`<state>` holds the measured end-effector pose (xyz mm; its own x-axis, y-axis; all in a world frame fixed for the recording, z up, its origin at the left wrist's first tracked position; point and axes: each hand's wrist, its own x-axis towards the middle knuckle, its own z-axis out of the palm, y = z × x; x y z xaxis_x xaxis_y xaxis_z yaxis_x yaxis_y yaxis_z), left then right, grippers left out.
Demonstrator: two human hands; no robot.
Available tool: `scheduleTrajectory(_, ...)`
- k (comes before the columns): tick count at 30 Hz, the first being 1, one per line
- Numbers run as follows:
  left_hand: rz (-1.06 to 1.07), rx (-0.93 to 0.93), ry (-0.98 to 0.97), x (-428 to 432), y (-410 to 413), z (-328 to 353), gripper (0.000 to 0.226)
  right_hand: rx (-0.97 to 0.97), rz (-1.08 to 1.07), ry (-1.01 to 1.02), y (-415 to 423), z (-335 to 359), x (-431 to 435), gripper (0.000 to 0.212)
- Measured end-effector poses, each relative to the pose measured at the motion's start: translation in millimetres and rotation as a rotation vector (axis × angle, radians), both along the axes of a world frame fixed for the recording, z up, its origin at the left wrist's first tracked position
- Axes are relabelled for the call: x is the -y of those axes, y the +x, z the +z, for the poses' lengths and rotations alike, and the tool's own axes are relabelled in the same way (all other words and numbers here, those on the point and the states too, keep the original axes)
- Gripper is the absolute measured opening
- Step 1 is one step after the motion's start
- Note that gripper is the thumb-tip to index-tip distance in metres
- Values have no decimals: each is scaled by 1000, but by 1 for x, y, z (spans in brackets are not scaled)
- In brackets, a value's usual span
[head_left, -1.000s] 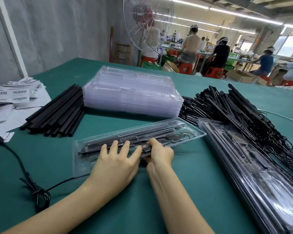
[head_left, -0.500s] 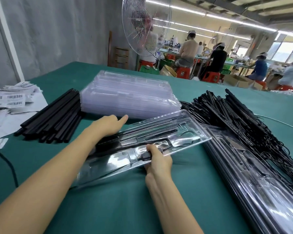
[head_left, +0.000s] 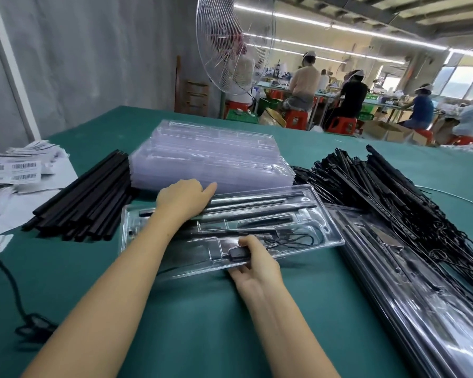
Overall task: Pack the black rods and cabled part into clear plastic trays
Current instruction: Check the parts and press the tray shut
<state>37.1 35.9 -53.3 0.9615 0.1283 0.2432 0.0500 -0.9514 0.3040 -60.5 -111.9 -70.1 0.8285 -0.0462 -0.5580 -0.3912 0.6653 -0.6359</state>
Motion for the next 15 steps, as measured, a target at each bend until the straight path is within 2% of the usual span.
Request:
scheduleTrajectory(9, 0, 57, -19, 2, -3, 0, 60, 54, -78, 53, -1, 0, -8, 8)
scheduleTrajectory(15, -11, 86, -54, 1, -8, -2, 55, 34, -38, 64, 3, 1, -3, 17)
